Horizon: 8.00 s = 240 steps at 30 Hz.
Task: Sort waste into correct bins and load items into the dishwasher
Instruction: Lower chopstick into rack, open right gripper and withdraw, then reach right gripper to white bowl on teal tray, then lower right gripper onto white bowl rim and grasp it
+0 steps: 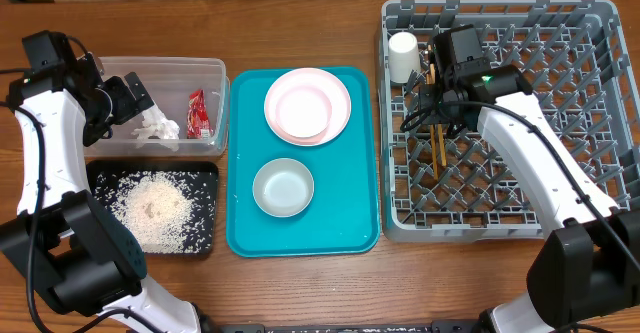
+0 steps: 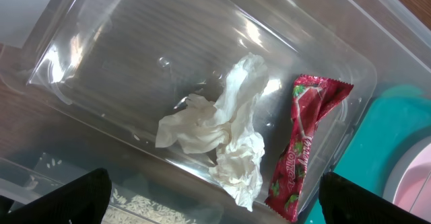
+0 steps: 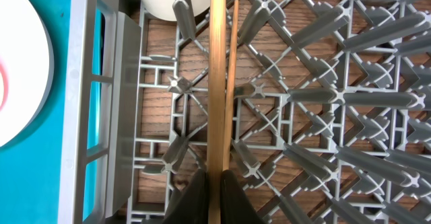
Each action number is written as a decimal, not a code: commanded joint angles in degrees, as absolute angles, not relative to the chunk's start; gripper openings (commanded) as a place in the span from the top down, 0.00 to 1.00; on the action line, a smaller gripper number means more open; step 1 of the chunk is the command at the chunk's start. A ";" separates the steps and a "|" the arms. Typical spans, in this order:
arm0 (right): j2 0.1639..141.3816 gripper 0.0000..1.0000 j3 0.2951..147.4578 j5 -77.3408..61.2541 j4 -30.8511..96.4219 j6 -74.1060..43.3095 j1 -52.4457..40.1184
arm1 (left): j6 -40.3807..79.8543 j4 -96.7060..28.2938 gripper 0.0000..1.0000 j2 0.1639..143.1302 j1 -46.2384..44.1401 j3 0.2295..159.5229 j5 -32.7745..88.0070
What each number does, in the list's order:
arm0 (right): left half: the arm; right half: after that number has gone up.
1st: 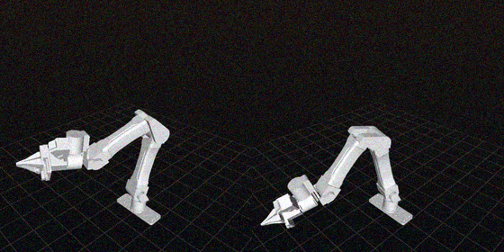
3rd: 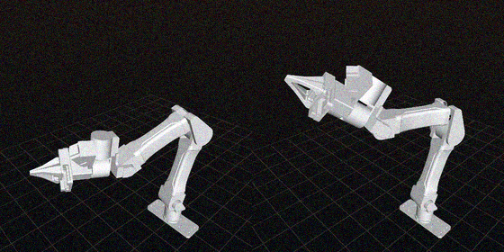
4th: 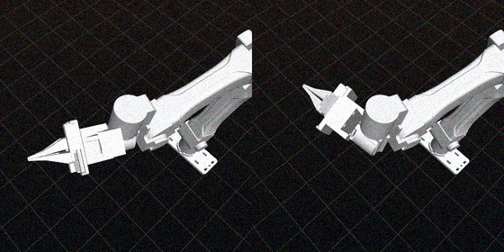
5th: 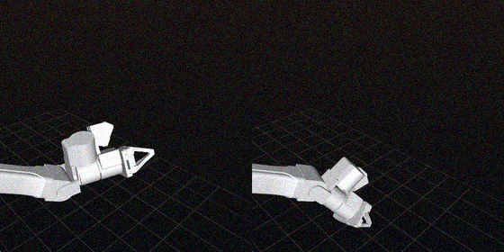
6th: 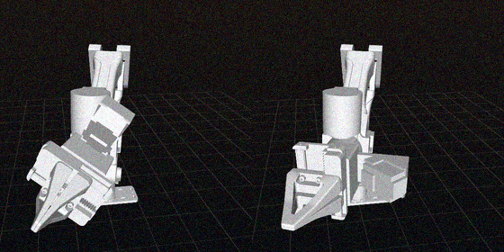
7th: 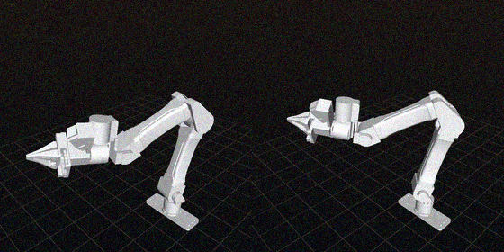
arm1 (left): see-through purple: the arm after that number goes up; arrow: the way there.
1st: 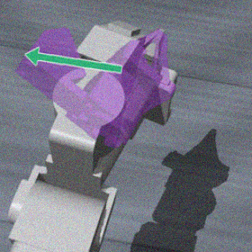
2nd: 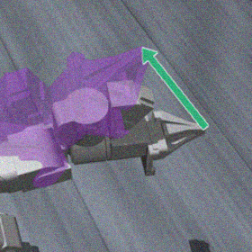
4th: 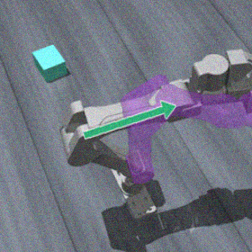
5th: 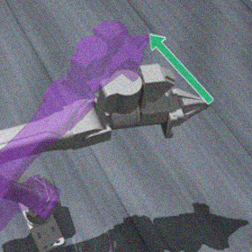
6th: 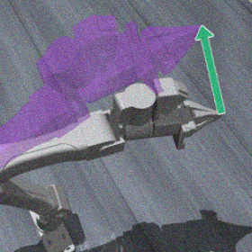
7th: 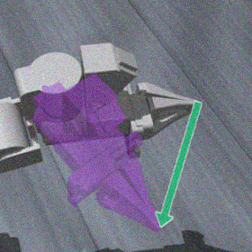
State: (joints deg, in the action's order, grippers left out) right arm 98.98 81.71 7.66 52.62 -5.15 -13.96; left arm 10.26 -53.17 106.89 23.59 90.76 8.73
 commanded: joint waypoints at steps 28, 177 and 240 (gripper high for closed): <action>99.18 0.87 76.07 7.18 47.13 -6.00 -13.78 | 9.19 -53.30 0.00 104.97 22.87 91.66 8.38; 106.69 0.62 68.58 -6.48 20.86 -8.05 -58.87 | 9.19 -53.30 0.00 104.97 22.85 91.66 8.38; 108.97 0.96 68.75 -6.72 22.81 -5.74 -58.87 | 9.19 -53.30 0.00 104.97 22.83 91.66 8.38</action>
